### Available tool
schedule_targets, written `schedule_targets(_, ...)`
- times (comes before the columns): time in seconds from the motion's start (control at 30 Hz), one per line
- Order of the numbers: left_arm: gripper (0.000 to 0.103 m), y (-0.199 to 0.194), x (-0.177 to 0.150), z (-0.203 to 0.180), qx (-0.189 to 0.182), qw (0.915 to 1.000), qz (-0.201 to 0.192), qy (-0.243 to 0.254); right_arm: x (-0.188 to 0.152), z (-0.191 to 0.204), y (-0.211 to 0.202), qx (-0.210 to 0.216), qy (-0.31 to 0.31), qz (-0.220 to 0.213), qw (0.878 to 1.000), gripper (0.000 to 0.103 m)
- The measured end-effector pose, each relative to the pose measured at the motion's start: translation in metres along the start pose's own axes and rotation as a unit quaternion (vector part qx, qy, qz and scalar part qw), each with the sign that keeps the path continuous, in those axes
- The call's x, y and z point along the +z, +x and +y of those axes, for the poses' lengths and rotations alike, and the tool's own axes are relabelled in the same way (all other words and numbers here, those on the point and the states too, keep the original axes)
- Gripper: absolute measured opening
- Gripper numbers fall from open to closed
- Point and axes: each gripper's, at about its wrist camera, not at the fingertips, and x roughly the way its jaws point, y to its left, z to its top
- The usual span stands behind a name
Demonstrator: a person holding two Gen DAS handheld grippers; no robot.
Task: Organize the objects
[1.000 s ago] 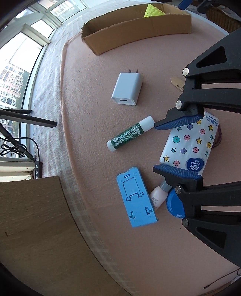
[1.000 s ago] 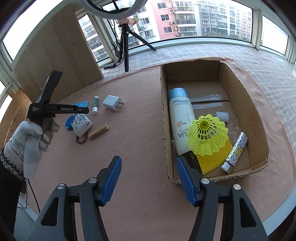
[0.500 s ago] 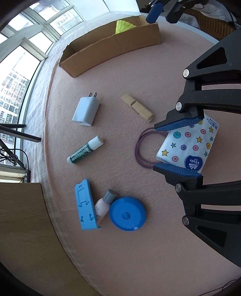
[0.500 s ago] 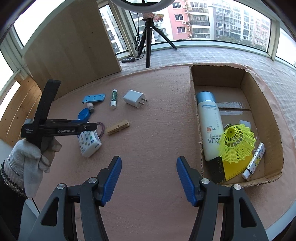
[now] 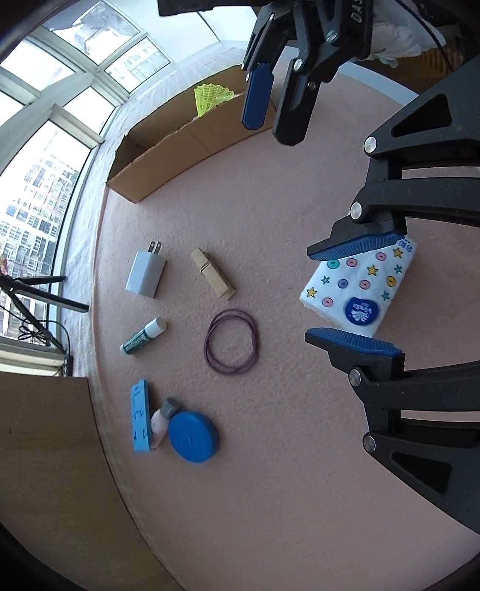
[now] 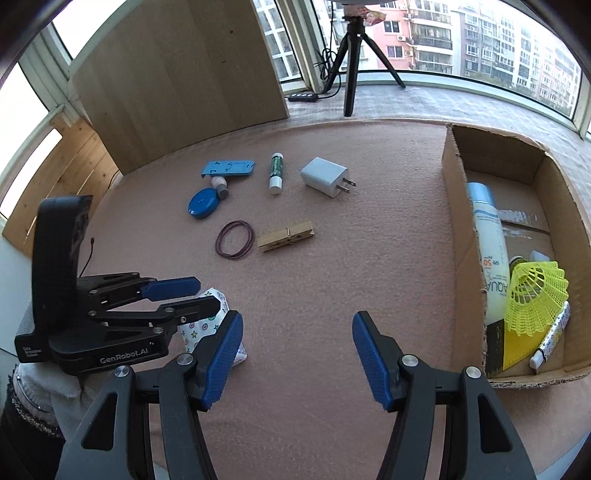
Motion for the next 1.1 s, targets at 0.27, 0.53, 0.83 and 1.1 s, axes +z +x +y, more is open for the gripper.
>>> schedule_targets(0.27, 0.067, -0.016, -0.034, 0.022, -0.013, 0.9983, -0.011, -0.056, 0.01, 0.014, 0.034, 0.05, -0.02, 0.057, 0.997, 0.058)
schedule_targets(0.53, 0.069, 0.003, -0.057, 0.02, -0.03, 0.9957, 0.009, -0.087, 0.008, 0.032, 0.064, 0.082, -0.042, 0.113, 0.989, 0.058)
schedule_targets(0.83, 0.069, 0.015, -0.056, 0.019, -0.045, 0.9945, 0.014, -0.093, 0.01, 0.043, 0.075, 0.086, -0.058, 0.128, 0.986, 0.058)
schedule_targets(1.1, 0.054, 0.019, -0.05, 0.012, -0.065, 0.9949, 0.012, -0.076, 0.012, 0.043, 0.085, 0.103, -0.05, 0.144, 0.983, 0.051)
